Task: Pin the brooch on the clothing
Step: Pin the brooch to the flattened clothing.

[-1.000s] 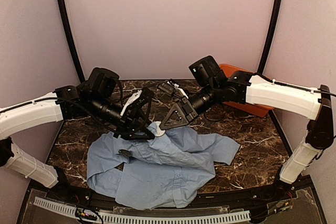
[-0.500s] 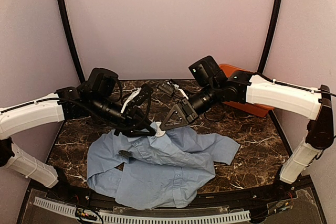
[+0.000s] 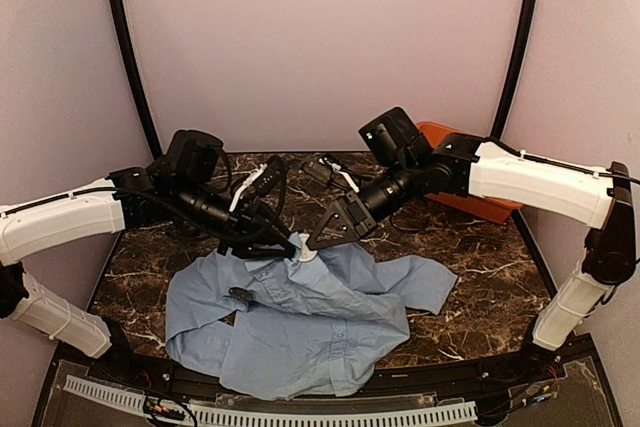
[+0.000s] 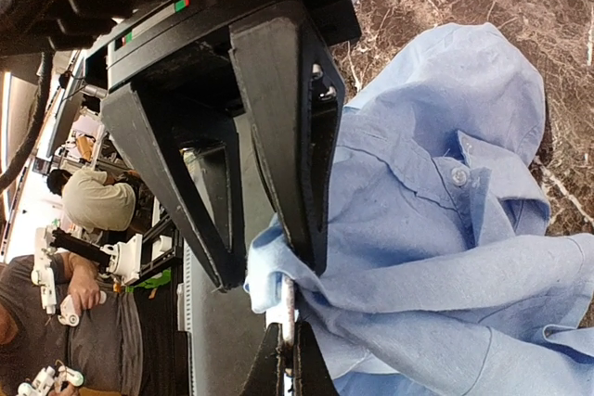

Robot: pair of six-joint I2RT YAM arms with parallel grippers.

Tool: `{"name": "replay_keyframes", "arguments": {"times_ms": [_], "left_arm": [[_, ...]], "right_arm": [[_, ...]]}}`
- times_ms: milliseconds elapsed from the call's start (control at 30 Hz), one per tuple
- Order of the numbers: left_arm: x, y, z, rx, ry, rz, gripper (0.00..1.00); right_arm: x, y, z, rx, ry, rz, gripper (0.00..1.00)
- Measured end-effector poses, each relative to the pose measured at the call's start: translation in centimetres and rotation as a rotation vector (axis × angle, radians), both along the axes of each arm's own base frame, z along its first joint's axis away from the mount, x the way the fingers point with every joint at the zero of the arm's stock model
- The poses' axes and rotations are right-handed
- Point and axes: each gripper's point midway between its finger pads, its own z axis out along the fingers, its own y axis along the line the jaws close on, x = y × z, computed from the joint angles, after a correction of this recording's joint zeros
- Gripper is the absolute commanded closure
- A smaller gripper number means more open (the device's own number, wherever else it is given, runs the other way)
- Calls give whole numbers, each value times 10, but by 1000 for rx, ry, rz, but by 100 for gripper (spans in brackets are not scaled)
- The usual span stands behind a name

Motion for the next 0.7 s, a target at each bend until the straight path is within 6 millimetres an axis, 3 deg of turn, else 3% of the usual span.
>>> {"name": "replay_keyframes", "arguments": {"times_ms": [700], "left_arm": [[6, -5, -11, 25, 31, 15, 75]], "right_arm": [[1, 2, -6, -63, -23, -25, 100]]}}
